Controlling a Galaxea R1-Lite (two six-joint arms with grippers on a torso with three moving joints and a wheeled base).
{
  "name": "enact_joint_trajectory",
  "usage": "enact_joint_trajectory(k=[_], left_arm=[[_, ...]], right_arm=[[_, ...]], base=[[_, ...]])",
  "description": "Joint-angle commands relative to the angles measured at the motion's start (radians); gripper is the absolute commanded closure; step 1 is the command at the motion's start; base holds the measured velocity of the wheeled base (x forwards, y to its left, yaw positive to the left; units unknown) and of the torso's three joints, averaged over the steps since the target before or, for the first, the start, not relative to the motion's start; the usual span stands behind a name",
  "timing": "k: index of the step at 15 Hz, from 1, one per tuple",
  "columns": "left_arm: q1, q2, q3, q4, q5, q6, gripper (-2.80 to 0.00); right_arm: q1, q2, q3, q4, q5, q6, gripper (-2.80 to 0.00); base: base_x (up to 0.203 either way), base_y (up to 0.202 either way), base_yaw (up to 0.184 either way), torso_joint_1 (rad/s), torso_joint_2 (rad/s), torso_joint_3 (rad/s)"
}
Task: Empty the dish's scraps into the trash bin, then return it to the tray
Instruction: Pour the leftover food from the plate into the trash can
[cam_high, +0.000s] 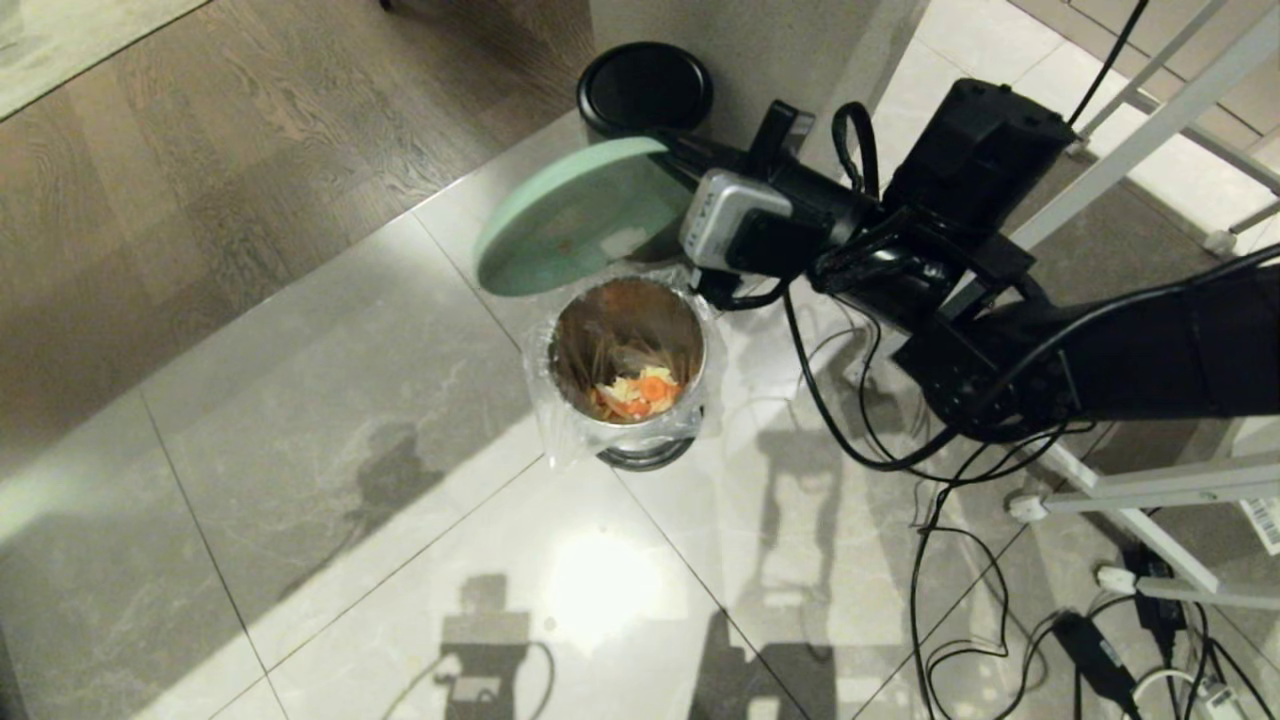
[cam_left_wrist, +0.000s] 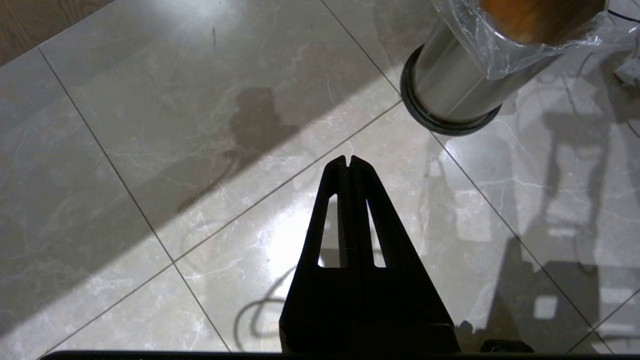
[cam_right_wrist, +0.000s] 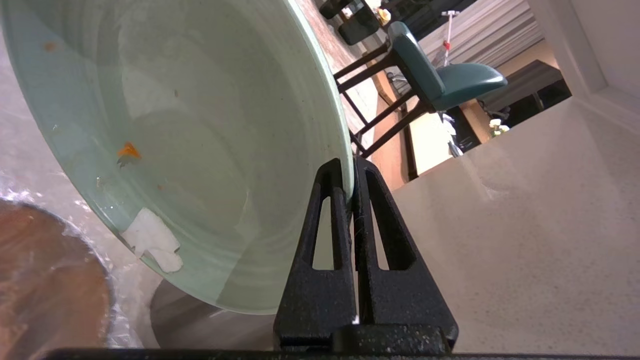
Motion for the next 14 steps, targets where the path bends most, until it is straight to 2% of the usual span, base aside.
enact_joint_trajectory(k=[1, 4, 7, 14], left_arm=[[0.001, 0.001, 0.0, -0.001, 0.0, -0.001, 0.0], [0.001, 0.001, 0.0, -0.001, 0.0, -0.001, 0.0], [0.001, 0.001, 0.0, -0.001, 0.0, -0.001, 0.0], [0.0, 0.001, 0.0, -0.001, 0.0, -0.001, 0.0]], right_arm=[[-0.003, 0.004, -0.017, -0.007, 0.024, -0.015, 0.0], [-0.004, 0.005, -0.023, -0.018, 0.141, -0.065, 0.0], [-0.005, 0.004, -0.029, -0.024, 0.199, -0.091, 0.0], [-0.003, -0.005, -0.029, -0.055, 0.237, -0.092, 0.0]], base=[[0.0, 0.0, 0.0, 0.0, 0.0, 0.0], [0.0, 0.0, 0.0, 0.0, 0.0, 0.0], [0.0, 0.0, 0.0, 0.0, 0.0, 0.0], [0.0, 0.0, 0.0, 0.0, 0.0, 0.0]])
